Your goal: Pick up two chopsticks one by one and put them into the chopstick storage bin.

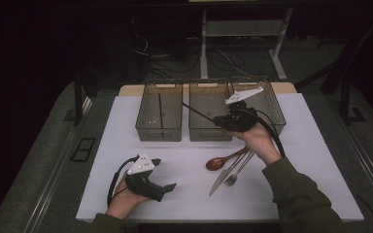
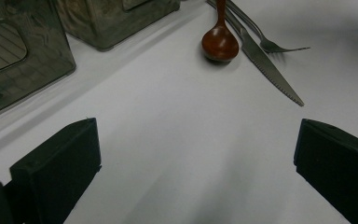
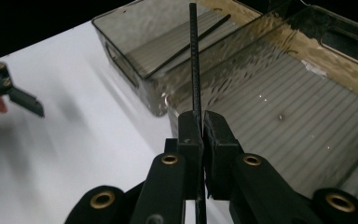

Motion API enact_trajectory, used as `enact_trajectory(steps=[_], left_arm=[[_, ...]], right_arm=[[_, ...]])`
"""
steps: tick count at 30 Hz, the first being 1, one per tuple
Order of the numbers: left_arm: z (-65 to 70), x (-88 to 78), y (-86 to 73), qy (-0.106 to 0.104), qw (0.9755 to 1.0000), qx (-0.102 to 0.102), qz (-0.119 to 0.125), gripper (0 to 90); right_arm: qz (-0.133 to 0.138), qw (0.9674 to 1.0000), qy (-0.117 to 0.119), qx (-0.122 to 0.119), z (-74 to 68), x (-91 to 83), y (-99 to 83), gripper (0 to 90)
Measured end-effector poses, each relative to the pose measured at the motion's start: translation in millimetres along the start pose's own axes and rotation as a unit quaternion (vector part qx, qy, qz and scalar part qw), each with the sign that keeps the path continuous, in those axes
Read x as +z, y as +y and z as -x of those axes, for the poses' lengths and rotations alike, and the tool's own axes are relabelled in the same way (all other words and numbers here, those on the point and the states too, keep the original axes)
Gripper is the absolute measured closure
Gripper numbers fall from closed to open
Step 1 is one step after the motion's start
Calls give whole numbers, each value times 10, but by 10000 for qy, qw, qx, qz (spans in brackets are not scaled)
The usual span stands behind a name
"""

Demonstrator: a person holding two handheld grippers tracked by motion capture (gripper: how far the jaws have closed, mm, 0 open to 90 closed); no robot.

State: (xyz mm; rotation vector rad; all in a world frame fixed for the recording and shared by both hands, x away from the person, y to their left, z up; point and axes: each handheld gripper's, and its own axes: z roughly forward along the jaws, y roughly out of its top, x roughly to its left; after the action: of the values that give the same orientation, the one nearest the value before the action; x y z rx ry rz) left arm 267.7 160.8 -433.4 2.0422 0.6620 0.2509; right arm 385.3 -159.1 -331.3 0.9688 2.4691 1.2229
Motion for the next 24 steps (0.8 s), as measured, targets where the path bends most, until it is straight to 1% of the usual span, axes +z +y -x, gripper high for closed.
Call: enact_trajectory(steps=[2, 5, 6, 12, 14, 15, 17, 20, 24], left_arm=[[0, -6, 1, 1, 10000, 7, -5, 0], [0, -8, 0, -7, 10000, -6, 34, 0], [2, -6, -1, -7, 10000, -39, 69, 0], [-1, -6, 2, -21, 10000, -10, 67, 0], [-3, -6, 3, -19, 10000, -2, 70, 0], [-10, -6, 5, -18, 10000, 45, 75, 0], [-6, -7, 6, -26, 10000, 19, 78, 0], [-6, -6, 6, -39, 9999, 0, 113, 0], [-6, -9, 11, -49, 9999, 10, 99, 0]], right_arm=[[-2, 10000, -8, 66, -4, 62, 69, 851], [34, 9999, -29, 91, -3, 151, 171, 851], [8, 10000, -35, 89, -4, 179, 205, 851], [-10, 9998, -117, 144, -24, 368, 387, 851], [-15, 9997, -118, 200, -33, 432, 447, 851], [-25, 9997, -153, 201, -33, 465, 476, 851], [-58, 9995, -214, 218, -36, 533, 529, 851], [-104, 9993, -236, 262, -43, 632, 607, 851], [-194, 9989, -297, 298, -54, 777, 695, 851]])
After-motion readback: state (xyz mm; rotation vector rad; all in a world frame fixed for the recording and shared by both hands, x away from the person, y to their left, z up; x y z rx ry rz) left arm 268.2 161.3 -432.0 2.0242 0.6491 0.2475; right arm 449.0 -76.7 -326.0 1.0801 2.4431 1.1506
